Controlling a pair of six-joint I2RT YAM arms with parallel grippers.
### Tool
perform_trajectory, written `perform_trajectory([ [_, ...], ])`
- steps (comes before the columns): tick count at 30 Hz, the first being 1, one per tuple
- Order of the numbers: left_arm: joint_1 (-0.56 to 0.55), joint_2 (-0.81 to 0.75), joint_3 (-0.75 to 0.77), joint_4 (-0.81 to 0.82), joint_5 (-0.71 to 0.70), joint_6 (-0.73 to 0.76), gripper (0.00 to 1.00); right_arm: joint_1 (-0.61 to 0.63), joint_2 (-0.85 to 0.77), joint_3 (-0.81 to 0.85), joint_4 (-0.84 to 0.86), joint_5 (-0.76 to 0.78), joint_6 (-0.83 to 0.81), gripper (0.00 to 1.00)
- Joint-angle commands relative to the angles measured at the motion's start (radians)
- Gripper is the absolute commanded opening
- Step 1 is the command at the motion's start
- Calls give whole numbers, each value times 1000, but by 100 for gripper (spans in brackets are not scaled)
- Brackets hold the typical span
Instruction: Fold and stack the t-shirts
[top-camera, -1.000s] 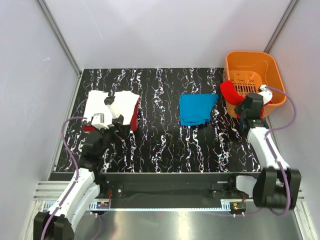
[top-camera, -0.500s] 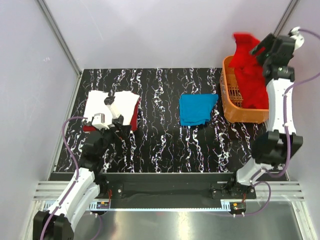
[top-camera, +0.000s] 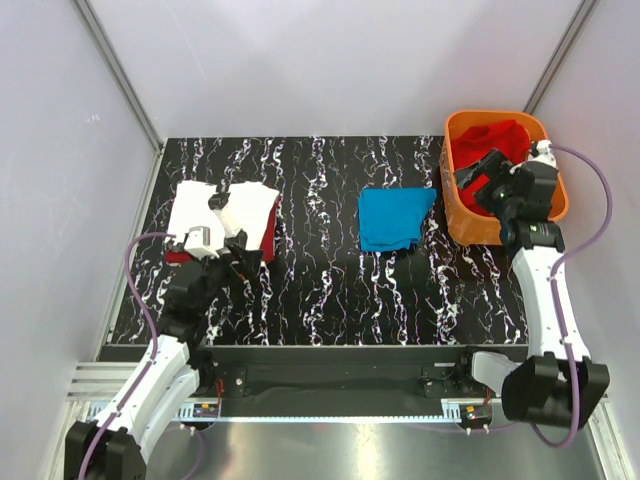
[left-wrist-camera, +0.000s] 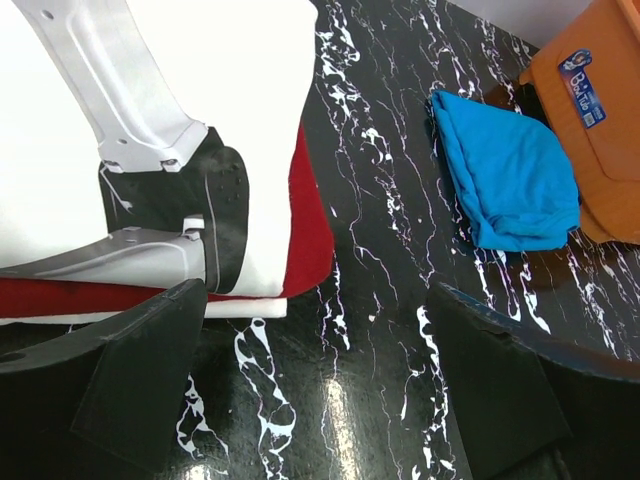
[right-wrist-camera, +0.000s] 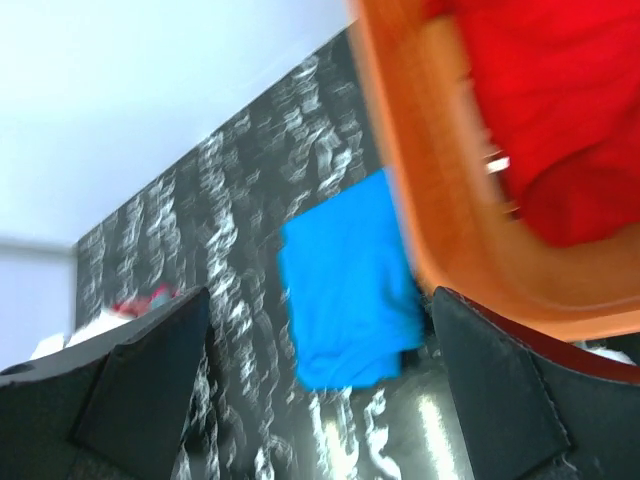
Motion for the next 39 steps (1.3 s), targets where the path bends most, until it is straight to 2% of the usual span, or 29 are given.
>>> perform_trajectory([
  [1, -7, -1, 49, 37, -18, 12, 99, 40, -11, -59, 149, -229, -17, 100],
  [2, -7, -2, 48, 36, -21, 11, 99, 142, 9, -29, 51, -178, -54, 100],
  [3, -7, -2, 49, 36, -23, 11, 99, 213, 44, -21, 21, -30, -83, 100],
  [4, -7, -4, 49, 35, -23, 9, 99, 265, 57, -27, 12, 21, -115, 100],
  [5, -7, -4, 54, 30, -23, 9, 99, 342, 66, -35, 7, 49, -120, 100],
  [8, -7, -5, 58, 21, -26, 12, 99, 437, 127, -47, -23, 115, -129, 100],
  [11, -9, -10, 54, 27, -20, 17, 99, 465, 219, -39, -72, 259, -134, 95],
  [15, -10, -8, 55, 32, -10, 18, 99, 453, 301, -20, -94, 520, -169, 77],
  [17, -12, -4, 54, 35, -6, 18, 99, 413, 321, 11, -109, 525, -181, 73],
  [21, -13, -2, 54, 35, -6, 18, 99, 229, 385, 74, -99, 407, -175, 69],
  [25, -16, -2, 54, 36, -9, 18, 99, 197, 503, 233, -151, 422, -191, 70],
  [27, -16, -2, 54, 35, -9, 18, 99, 195, 522, 278, -194, 411, -192, 70],
  [29, -16, -4, 55, 32, -10, 18, 99, 195, 485, 254, -186, 370, -183, 73],
  [34, -18, -8, 54, 33, -10, 17, 99, 212, 339, 39, -70, 263, -152, 76],
  [37, -19, -5, 54, 36, -10, 15, 99, 284, 312, 2, -71, 252, -163, 76],
  [39, -21, -4, 55, 36, -7, 15, 99, 366, 328, 0, -77, 276, -172, 72],
])
